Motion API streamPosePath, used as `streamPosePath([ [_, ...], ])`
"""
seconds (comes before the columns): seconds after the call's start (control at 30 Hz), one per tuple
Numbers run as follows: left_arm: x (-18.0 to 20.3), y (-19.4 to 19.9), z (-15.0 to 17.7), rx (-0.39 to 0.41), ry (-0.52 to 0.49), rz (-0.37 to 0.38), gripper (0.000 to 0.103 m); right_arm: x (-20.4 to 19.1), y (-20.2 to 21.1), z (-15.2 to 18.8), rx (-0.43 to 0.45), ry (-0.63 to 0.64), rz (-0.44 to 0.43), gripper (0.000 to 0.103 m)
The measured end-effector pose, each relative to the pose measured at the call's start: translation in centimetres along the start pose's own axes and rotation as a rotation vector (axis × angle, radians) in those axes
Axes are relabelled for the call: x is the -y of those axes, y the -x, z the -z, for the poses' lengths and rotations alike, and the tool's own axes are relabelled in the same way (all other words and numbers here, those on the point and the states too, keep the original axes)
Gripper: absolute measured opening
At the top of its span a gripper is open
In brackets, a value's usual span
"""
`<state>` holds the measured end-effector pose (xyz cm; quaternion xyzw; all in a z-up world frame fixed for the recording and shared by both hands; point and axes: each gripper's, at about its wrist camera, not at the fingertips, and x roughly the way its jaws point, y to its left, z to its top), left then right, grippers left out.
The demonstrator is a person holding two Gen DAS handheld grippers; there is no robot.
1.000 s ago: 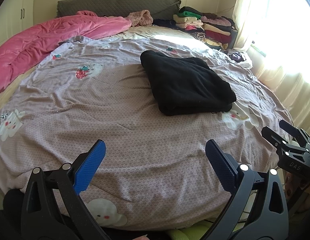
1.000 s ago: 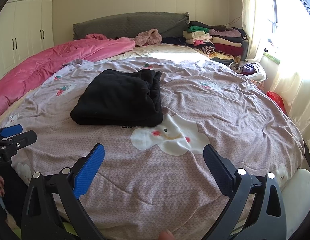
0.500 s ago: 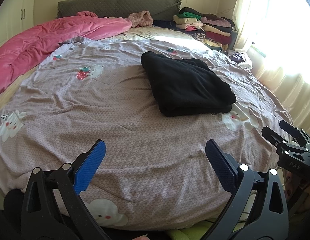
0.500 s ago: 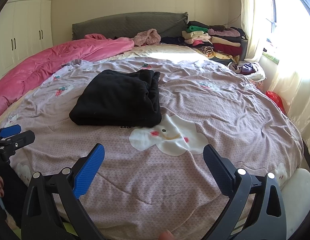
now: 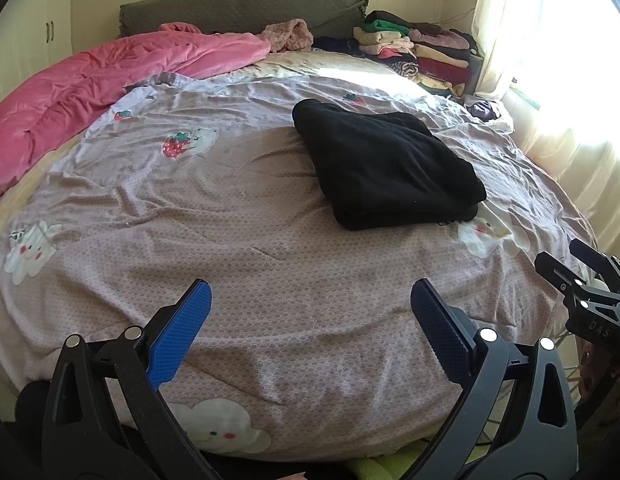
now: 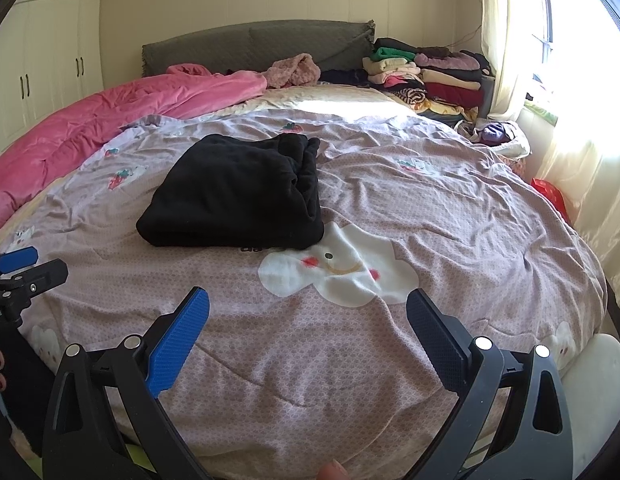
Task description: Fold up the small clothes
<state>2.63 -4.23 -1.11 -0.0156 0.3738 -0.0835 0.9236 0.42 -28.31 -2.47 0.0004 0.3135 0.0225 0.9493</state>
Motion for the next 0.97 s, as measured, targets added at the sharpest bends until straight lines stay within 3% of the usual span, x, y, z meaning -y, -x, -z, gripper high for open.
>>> streamPosePath([
  [0.67, -1.0, -1.1, 0.3, -0.026, 0.027, -0.017, 0.094, 2.7, -1.3, 1.7, -0.046, -0.107, 0.072, 0.098],
  [0.77, -3.0, -1.4, -0.4, -0.026, 0.087, -0.003, 0.094, 6.0, -0.8, 2.2, -0.034, -0.197, 0.136, 0.098],
  [0.87, -8.0, -2.3, -2.2, -0.030, 0.197, -0.019, 0.094, 13.1, 0.4, 3.1, -0.017, -0.315, 0.304, 0.098],
  [0.9, -9.5, -2.5, -2.8, -0.026, 0.223, -0.044, 0.094, 17.0, 1.0, 3.8, -0.032, -0.386, 0.381, 0.098],
  [0.97, -14.7, -3.1, -5.0, 0.007, 0.278, -0.172, 0.094, 24.3, 2.2, 5.7, -0.067, -0.504, 0.522, 0.098],
])
